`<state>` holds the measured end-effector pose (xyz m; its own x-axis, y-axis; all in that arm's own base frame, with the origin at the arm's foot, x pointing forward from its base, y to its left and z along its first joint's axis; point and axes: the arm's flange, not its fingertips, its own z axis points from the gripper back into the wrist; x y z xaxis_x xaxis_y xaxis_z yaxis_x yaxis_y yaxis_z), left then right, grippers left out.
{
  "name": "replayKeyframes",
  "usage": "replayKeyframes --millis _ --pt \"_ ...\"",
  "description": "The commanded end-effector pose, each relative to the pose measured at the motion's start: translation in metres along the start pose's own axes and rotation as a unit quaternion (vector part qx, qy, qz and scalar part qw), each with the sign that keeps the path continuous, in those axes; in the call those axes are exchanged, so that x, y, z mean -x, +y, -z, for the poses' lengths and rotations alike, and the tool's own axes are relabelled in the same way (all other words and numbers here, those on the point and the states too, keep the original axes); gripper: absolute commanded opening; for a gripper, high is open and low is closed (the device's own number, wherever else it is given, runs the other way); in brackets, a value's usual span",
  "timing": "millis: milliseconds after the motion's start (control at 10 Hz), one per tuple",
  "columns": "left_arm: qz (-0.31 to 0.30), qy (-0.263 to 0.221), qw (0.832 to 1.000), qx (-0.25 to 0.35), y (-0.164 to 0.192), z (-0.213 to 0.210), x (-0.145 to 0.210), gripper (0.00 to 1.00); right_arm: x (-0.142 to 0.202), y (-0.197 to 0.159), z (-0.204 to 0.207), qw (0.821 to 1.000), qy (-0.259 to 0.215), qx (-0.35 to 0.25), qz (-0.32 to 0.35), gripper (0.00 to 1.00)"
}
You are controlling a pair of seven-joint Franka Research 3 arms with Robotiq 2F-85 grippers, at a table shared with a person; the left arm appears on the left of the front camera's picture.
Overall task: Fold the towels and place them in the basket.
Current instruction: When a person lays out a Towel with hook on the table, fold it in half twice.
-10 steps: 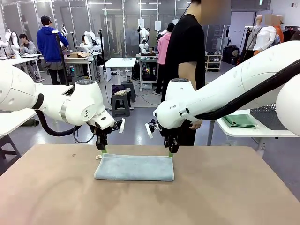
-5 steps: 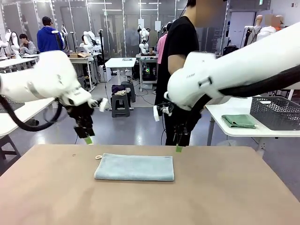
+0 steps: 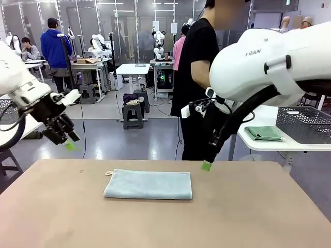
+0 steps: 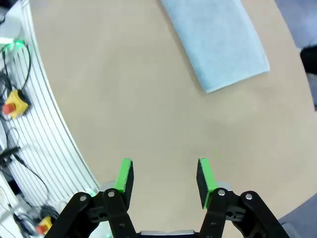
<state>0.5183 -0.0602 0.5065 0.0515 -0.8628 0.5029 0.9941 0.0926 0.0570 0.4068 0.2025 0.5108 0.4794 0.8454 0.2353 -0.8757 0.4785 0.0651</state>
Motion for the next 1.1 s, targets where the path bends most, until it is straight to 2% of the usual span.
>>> replayKeyframes --millis 0,100,200,300,400,500,700,800,1000 --pt "0.0 -0.067 0.997 -0.028 -0.018 0.011 0.026 0.64 0.007 0.019 0.011 0.998 -0.029 0.003 0.047 0.65" --pt "-0.003 -0.098 0.995 -0.027 -0.016 0.012 0.042 0.83 0.012 0.017 0.01 0.996 -0.052 -0.005 0.078 0.65" --pt "-0.01 -0.126 0.992 -0.025 -0.013 0.012 0.056 0.83 0.018 0.012 0.011 0.989 -0.067 -0.01 0.132 0.65" --pt "-0.013 -0.149 0.988 -0.025 -0.011 0.013 0.069 1.0 0.023 0.01 0.013 0.979 -0.087 -0.018 0.182 0.65" --pt "-0.016 -0.174 0.984 -0.02 -0.008 0.016 0.081 0.88 0.023 0.011 0.017 0.98 -0.095 -0.022 0.176 0.65" --pt "-0.018 -0.192 0.981 -0.014 -0.005 0.019 0.088 1.0 0.018 0.008 0.009 0.991 -0.05 -0.017 0.126 0.65" --pt "-0.015 -0.229 0.973 -0.006 -0.002 0.019 0.099 1.0 0.018 0.008 0.009 0.991 -0.05 -0.017 0.126 0.65" --pt "-0.014 -0.246 0.969 0.017 0.001 0.018 0.107 1.0 0.018 0.008 0.009 0.991 -0.05 -0.017 0.126 0.65" --pt "-0.014 -0.26 0.965 0.015 0.006 0.021 0.115 1.0 0.015 0.008 0.014 0.982 -0.079 -0.022 0.167 0.65"
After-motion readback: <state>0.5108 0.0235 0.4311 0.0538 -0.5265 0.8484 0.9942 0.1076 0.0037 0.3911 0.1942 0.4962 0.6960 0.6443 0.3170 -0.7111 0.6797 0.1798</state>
